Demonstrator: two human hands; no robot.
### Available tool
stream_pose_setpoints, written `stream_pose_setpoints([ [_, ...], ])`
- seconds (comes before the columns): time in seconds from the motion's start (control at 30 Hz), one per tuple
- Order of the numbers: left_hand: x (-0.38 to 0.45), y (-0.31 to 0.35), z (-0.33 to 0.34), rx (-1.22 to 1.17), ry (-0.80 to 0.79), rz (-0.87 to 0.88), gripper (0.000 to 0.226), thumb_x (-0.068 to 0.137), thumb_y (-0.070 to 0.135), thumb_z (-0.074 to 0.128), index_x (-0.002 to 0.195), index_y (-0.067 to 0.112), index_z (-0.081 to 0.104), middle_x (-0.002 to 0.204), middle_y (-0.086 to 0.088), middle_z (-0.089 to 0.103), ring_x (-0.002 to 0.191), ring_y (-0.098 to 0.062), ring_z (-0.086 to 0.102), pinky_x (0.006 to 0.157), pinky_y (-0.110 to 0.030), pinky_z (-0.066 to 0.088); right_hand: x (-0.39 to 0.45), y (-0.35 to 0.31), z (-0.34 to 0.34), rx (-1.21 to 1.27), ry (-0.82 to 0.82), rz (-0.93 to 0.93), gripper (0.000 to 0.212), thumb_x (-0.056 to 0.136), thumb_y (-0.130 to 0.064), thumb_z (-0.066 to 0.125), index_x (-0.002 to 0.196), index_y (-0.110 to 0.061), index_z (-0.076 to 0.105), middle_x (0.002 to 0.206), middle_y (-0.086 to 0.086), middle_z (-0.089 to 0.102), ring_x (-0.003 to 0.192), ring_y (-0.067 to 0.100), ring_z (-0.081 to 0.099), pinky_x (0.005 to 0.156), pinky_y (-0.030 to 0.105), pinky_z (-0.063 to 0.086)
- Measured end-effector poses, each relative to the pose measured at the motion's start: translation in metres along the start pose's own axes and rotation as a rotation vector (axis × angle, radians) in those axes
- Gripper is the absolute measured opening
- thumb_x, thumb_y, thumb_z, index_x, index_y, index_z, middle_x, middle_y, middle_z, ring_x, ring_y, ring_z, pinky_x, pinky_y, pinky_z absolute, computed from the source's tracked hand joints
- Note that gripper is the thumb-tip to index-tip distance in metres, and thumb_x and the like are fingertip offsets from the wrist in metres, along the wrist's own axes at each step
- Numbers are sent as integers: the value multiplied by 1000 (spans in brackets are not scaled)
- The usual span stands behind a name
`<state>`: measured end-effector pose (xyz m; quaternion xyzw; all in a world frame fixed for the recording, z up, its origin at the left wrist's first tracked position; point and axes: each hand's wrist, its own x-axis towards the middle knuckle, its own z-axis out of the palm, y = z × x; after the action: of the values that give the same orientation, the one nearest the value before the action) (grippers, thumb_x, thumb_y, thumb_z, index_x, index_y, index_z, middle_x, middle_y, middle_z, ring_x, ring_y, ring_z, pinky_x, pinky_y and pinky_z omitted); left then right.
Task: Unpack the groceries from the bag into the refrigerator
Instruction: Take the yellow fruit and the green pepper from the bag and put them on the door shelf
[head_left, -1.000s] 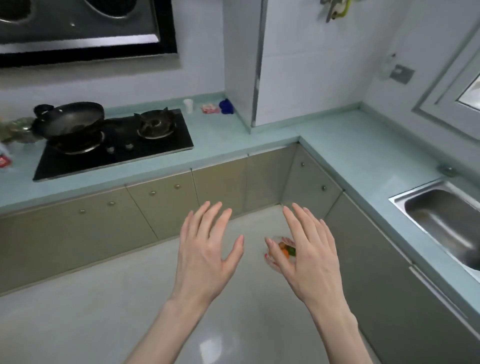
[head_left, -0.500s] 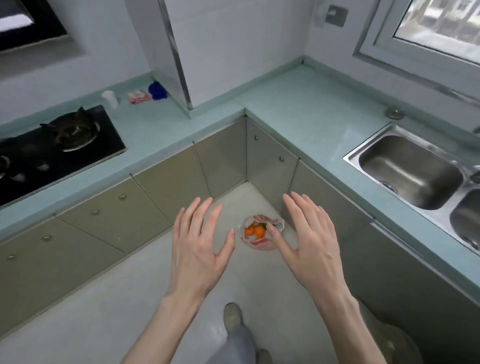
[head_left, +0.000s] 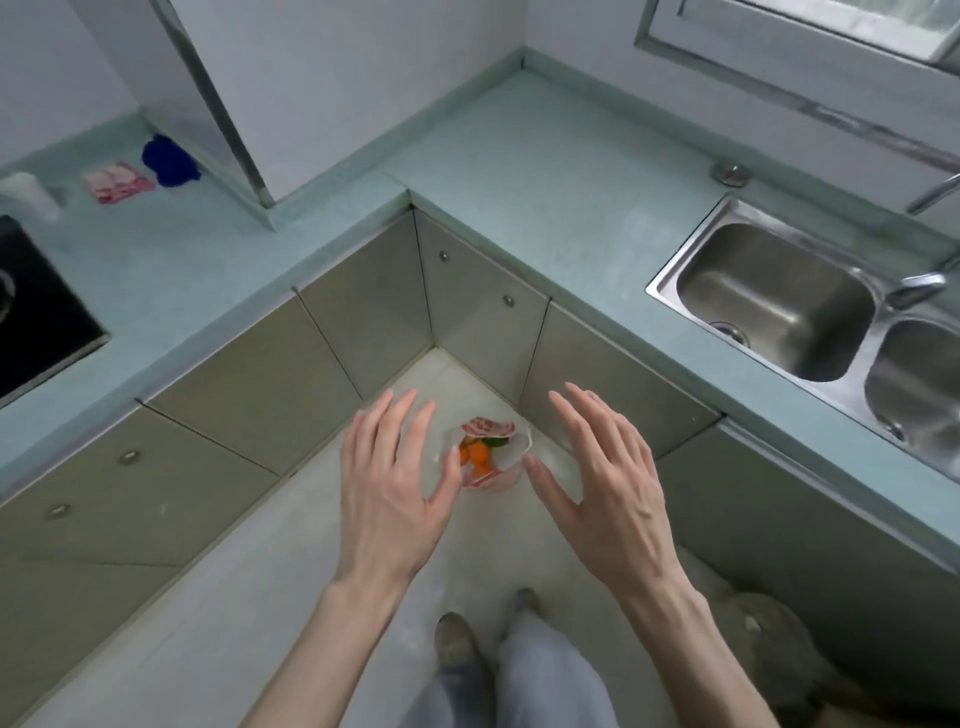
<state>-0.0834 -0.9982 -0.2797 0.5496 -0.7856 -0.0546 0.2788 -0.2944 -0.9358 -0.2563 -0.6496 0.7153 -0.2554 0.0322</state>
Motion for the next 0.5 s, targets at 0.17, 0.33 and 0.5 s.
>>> stream_pose_setpoints([
  [0.17,14,-34,69,-53,-53,-25,50,100,38,53,140,9,60,147,-8,57,145,-27,46,123,-45,31,28,23,75,51,-24,9,57,102,-49,58,151,-20,51,161,-2,44,148,18,43,116,46,41],
  [0.33,13,-74,168,-84,-91,-21,46,96,26,64,139,7,62,145,-8,59,142,-27,49,117,-49,39,43,71,176,96,-68,20,56,101,-45,61,150,-21,51,161,-2,44,147,18,44,117,46,40],
  [0.5,-5,-120,277,-116,-197,-68,49,98,32,59,143,10,58,148,-4,56,146,-22,44,120,-46,36,44,137,272,58,-140,52,58,99,-43,64,150,-19,52,160,-2,46,145,19,47,115,46,42],
])
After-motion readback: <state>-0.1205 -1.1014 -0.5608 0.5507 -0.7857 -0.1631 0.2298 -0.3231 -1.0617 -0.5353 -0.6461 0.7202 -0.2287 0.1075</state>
